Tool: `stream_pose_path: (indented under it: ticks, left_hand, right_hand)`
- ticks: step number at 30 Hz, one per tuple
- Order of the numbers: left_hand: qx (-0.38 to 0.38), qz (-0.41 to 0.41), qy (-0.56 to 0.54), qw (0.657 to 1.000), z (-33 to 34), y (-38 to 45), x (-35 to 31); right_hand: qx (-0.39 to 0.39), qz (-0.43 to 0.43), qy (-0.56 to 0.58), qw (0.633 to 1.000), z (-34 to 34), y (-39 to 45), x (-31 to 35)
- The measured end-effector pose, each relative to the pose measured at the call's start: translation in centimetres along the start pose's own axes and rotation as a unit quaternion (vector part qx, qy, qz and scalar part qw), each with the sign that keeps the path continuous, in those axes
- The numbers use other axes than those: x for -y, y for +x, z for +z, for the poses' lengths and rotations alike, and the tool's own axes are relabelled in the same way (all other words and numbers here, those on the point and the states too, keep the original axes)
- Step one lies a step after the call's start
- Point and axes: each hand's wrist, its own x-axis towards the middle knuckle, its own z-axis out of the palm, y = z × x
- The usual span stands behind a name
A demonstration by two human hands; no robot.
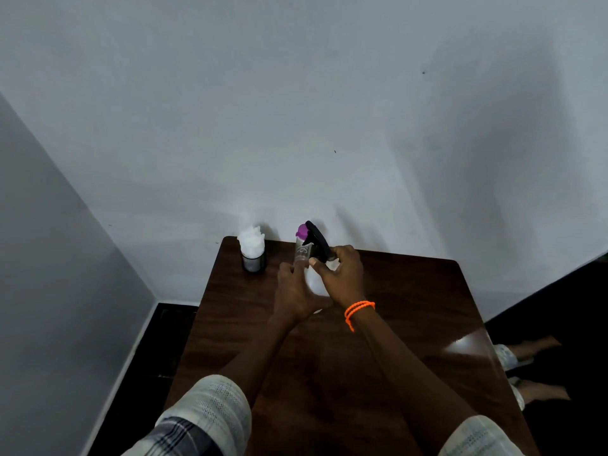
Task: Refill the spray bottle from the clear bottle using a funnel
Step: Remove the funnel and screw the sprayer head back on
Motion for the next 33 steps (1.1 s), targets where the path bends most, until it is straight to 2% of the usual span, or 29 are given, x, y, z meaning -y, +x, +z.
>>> stream_pose_path:
  ticks: [2, 5, 9, 15, 18, 21, 25, 30, 33]
  left_hand:
    - [-0.010, 0.002, 0.004, 1.000, 0.0, 0.0, 0.1]
    - [-0.014, -0.002, -0.018, 1.000, 0.0, 0.0, 0.3]
    - [0.022, -0.010, -0.065, 0.998, -0.1, 0.0, 0.8]
    - [0.054, -0.058, -0.039, 0.996, -0.4, -0.5, 2.4]
    - [0.081, -0.082, -0.020, 0.993, -0.9, -1.5, 3.2]
    - [0.130, -0.090, -0.071, 0.985, -1.8, -3.7, 3.2]
    - [0.197, -0.160, -0.092, 0.963, -1.8, -7.5, 4.0]
    - [0.232, -0.235, -0.099, 0.939, -0.7, -11.1, 6.0]
    - [0.224, -0.268, -0.089, 0.933, -0.3, -13.1, 7.5]
  right_hand:
    - [-0.005, 0.004, 0.006, 1.000, 0.1, 0.0, 0.1]
    - [0.026, 0.019, 0.032, 0.999, 0.2, 0.2, 0.7]
    - [0.040, 0.017, 0.053, 0.998, 0.1, 0.4, 1.0]
    - [0.059, 0.038, 0.093, 0.993, 1.7, 0.1, 0.2]
    - [0.095, 0.036, 0.106, 0.989, 3.1, -0.3, -0.5]
    - [0.151, 0.020, 0.108, 0.982, 4.5, -0.7, -0.8]
    - [0.194, 0.062, 0.107, 0.973, 6.9, -2.5, -1.6]
    - [0.203, 0.127, 0.077, 0.968, 10.2, -6.6, -3.7]
    - [0.223, 0.151, 0.073, 0.960, 11.6, -8.8, -4.5]
